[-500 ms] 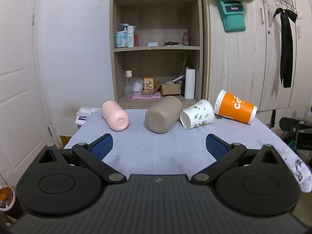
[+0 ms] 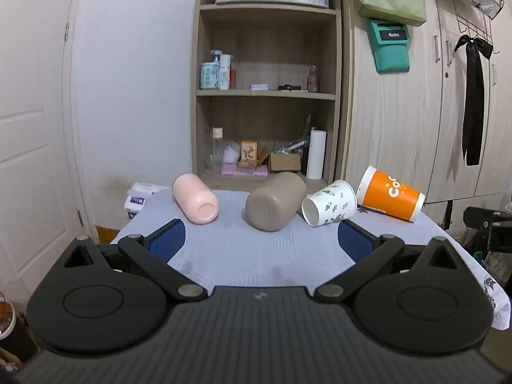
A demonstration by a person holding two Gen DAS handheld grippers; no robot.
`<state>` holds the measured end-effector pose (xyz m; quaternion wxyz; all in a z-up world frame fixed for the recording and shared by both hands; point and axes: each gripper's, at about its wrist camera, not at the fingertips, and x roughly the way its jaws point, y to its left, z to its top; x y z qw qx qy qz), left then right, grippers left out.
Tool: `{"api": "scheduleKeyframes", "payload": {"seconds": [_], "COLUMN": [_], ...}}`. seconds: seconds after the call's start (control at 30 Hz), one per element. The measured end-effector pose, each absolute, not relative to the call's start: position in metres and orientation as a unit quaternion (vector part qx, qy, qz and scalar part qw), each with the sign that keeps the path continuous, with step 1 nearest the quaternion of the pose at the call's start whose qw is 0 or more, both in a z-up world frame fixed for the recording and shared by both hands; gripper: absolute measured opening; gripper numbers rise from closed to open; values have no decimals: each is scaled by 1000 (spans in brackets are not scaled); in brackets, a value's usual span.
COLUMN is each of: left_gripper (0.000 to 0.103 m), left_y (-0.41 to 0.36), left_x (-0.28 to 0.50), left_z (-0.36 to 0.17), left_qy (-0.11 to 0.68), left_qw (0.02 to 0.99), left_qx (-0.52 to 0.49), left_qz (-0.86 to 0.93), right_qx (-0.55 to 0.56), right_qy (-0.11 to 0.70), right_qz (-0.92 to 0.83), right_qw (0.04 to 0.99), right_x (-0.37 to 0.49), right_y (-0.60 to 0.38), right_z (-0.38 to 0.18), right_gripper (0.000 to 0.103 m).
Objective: Flip cup upright
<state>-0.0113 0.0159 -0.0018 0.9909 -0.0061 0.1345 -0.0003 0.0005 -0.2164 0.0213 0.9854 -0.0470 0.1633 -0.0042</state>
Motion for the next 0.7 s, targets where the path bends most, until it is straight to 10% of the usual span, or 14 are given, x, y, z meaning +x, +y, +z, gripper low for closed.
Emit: {"api": "scheduleKeyframes", "payload": {"seconds": [0.7], "left_gripper": [103], "left_y": [20], "left_x": [-12], "left_z": [-3], "left_qy": [124], "left_qw": [992], "left_qx": [-9], "left_qz": [-3], "right_qx": [-49], "right_qy": [138], "right_qz": [-9], "right_qw": [989], "right_x": [-4], "right_y": [-215], "right_z": [25], "right_gripper": [101]}}
